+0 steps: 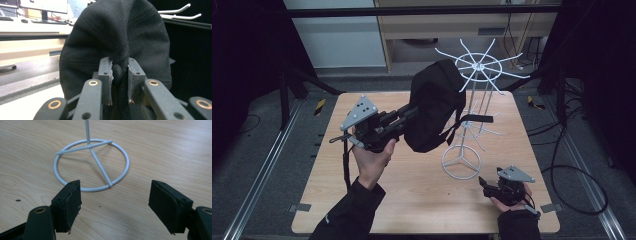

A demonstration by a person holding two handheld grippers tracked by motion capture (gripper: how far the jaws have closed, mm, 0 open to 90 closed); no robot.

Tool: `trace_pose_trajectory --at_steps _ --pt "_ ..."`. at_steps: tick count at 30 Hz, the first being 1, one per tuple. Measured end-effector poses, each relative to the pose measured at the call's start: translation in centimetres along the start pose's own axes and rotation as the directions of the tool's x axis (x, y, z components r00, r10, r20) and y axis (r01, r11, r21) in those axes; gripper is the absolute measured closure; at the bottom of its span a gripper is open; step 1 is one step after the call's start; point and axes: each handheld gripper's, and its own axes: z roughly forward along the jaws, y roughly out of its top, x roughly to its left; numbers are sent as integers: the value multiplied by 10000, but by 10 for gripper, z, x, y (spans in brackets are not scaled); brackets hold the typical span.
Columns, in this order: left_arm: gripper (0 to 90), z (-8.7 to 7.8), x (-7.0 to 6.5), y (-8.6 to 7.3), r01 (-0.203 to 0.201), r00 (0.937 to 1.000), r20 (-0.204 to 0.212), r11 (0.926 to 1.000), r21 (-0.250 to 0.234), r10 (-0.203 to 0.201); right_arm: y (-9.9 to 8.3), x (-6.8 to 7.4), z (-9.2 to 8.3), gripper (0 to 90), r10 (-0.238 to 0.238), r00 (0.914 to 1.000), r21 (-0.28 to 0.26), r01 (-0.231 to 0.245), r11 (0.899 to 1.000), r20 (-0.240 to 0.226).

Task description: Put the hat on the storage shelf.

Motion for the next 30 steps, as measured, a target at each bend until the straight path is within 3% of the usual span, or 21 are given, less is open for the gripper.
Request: trace_pose_trajectory --at_steps 10,19,24,27,30 --pt "646 1 2 -9 -100 9999 -42 9998 197 101 0 0 0 260 28 10000 1 -28 10000 -11" --pt "462 -28 9 -22 -484 9978 -457 9987 126 489 0 -1 -1 260 73 10000 -18 -73 10000 14" --pt "407 -52 20 -44 -512 9935 -993 9974 501 559 -1 -1 -1 258 111 9999 -11 -111 9999 54" --pt "374 -64 31 -66 -307 9890 -1414 9955 902 433 -1 -1 -1 255 229 9997 12 -229 9997 66" --pt "347 -75 45 -93 -47 9801 -1955 9887 1499 343 -1 -3 -1 245 212 9997 -17 -211 9998 149"
